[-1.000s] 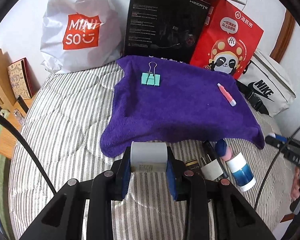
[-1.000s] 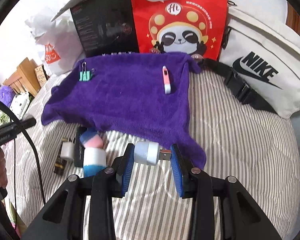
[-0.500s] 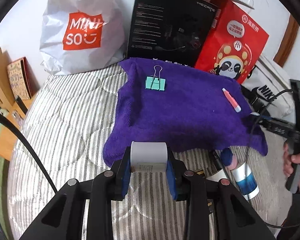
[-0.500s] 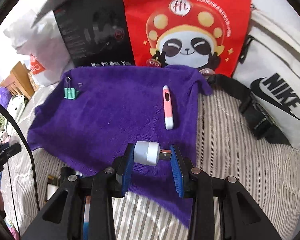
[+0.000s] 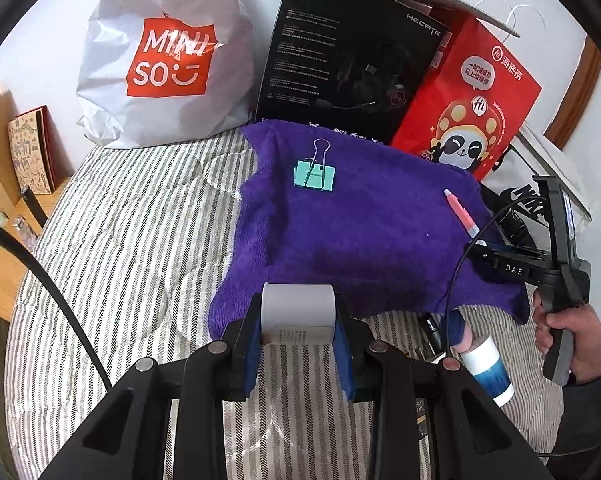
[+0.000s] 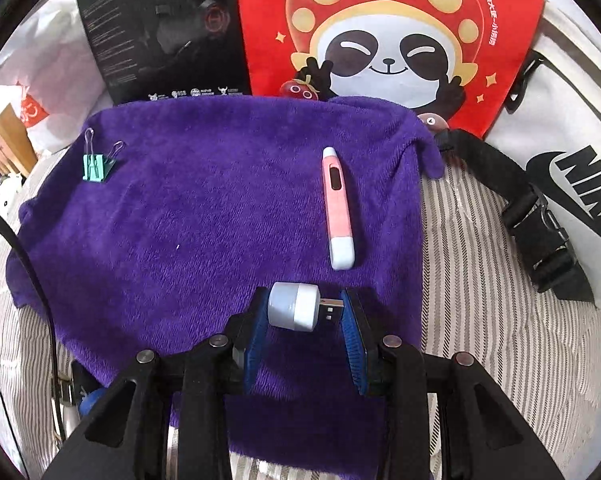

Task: Organize rigid objects
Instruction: 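Release the USB plug beside the pen with the right tool while the left holds the roll, then release the tape roll beside the clip with the left tool while the right reaches for the bottle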

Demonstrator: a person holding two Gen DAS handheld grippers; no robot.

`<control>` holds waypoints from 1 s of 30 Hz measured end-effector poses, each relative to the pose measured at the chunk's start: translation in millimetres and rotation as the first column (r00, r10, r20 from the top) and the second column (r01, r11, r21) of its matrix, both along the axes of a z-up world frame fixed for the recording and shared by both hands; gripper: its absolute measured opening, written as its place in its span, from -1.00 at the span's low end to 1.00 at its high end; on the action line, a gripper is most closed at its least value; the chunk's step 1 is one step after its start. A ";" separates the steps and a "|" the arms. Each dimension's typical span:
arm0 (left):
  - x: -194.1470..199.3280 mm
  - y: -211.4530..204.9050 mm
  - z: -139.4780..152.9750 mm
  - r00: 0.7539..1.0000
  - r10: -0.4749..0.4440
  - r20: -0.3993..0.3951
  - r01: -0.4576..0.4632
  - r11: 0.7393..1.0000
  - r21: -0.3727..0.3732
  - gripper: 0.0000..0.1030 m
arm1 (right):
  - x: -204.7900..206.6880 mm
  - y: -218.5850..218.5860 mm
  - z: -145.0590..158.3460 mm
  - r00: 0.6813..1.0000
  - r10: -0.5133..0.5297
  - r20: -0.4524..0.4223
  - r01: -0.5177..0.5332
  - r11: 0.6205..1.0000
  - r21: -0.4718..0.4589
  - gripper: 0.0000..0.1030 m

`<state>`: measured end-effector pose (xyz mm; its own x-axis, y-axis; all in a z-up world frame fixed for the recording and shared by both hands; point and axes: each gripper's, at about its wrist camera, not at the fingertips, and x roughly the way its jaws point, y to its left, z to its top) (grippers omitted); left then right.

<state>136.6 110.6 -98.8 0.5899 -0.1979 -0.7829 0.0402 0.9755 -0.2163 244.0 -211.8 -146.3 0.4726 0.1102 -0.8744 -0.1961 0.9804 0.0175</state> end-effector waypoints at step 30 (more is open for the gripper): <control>59.8 -14.0 -4.3 0.998 -0.019 0.060 0.020 1.000 -0.018 -0.43 | -107.4 -30.9 55.8 0.996 0.003 0.094 -0.012 0.996 0.091 0.12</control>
<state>196.4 96.6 -103.1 0.6313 -0.2238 -0.7426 0.0725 0.9703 -0.2308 136.6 -242.7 -90.5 0.5509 0.1915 -0.8123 -0.2082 0.9741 0.0884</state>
